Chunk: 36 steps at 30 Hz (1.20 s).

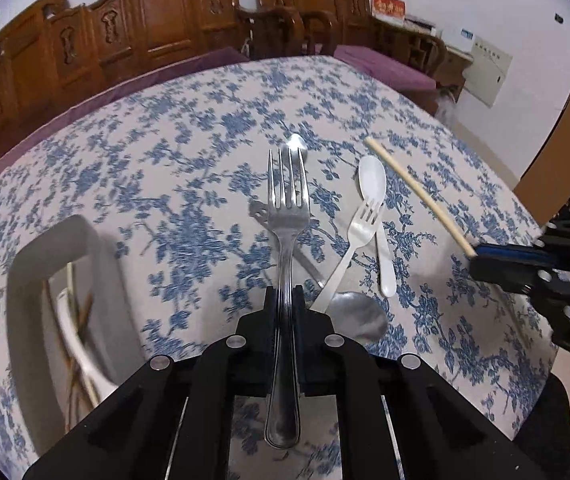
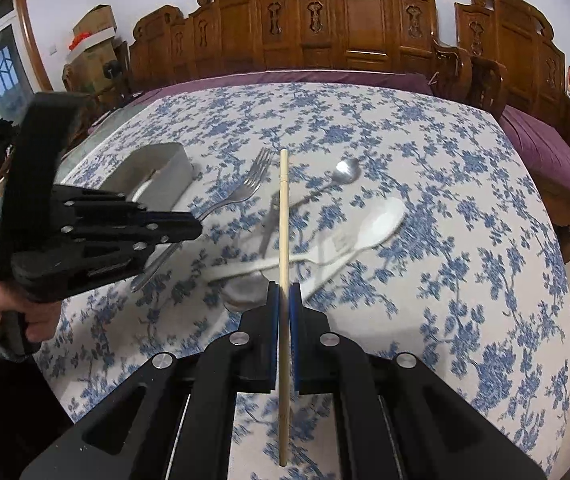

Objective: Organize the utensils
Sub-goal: 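Carry the steel fork over the grey tray with the left gripper while the right carries the chopstick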

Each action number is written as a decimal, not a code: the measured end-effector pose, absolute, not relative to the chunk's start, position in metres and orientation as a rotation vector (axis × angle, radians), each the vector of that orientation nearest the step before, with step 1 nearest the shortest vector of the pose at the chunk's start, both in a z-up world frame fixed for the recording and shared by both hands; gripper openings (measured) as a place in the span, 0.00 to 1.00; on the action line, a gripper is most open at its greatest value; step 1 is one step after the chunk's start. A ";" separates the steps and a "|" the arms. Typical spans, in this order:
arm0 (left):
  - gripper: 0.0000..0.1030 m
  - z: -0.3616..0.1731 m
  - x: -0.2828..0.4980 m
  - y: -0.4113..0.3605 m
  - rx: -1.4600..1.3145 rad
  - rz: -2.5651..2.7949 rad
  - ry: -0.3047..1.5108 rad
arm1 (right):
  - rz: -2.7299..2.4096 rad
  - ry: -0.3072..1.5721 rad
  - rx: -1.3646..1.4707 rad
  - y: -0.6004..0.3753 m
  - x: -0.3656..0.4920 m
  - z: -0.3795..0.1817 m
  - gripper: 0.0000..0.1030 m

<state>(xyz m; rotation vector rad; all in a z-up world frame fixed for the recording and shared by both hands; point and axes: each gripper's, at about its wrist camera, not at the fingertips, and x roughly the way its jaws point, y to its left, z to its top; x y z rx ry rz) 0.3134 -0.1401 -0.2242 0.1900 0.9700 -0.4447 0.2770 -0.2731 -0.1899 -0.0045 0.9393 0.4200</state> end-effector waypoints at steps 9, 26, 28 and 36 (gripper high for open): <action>0.07 -0.192 0.298 -0.098 0.139 -0.431 0.896 | 0.451 0.925 -0.019 -0.231 0.292 -0.182 0.06; 0.07 -0.175 0.299 -0.010 0.007 -0.323 0.849 | 0.535 0.898 -0.061 -0.156 0.304 -0.164 0.06; 0.07 -0.178 0.303 -0.001 -0.014 -0.312 0.852 | 0.542 0.898 -0.065 -0.149 0.306 -0.164 0.06; 0.07 -0.201 0.313 0.031 -0.051 -0.252 0.894 | 0.570 0.894 -0.072 -0.123 0.316 -0.162 0.06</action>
